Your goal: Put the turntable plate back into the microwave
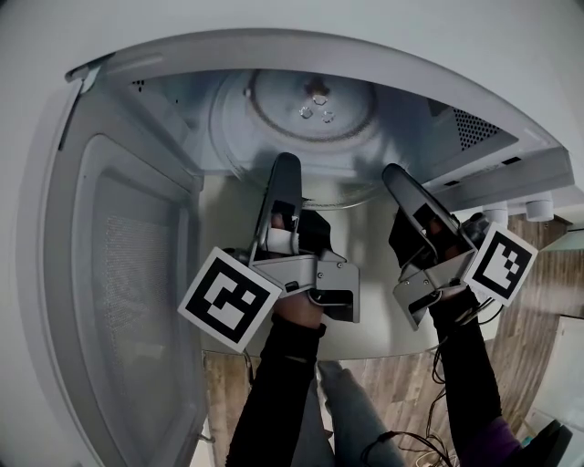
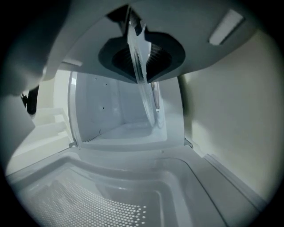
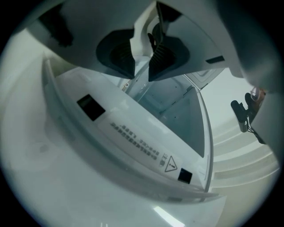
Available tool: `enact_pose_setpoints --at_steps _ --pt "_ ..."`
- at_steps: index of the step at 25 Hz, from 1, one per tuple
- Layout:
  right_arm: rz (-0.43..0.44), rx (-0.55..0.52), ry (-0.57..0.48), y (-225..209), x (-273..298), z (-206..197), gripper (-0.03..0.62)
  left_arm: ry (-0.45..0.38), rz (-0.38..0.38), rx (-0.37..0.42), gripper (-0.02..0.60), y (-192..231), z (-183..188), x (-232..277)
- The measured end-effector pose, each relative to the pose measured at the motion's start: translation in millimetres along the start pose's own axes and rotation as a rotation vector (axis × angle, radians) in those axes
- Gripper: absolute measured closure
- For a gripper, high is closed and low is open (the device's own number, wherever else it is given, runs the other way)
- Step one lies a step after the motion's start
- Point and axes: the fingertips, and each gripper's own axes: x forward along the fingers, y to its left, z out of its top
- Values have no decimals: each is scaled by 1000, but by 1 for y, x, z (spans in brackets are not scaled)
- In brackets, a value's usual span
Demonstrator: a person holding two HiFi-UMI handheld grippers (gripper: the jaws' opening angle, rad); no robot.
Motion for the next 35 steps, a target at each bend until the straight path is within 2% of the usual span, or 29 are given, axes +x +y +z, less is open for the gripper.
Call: enact_pose_setpoints --at_steps 6,11,19,25,32,35 --pt "-11 12 -1 -3 0 -1 496 -18 13 -16 540 -1 0 1" --pt "-21 21 -4 -3 0 0 494 -63 44 -51 541 1 2 -2" --pt "-74 3 -14 -6 -2 1 494 -93 54 -108 545 4 0 0" --pt "-99 -38 27 -3 -7 -10 479 -97 54 -82 547 3 0 4" --pt "-18 174 72 6 2 -31 479 -91 55 -77 548 3 0 5" --pt "-8 212 81 11 7 -36 479 -87 52 -71 548 3 -1 4"
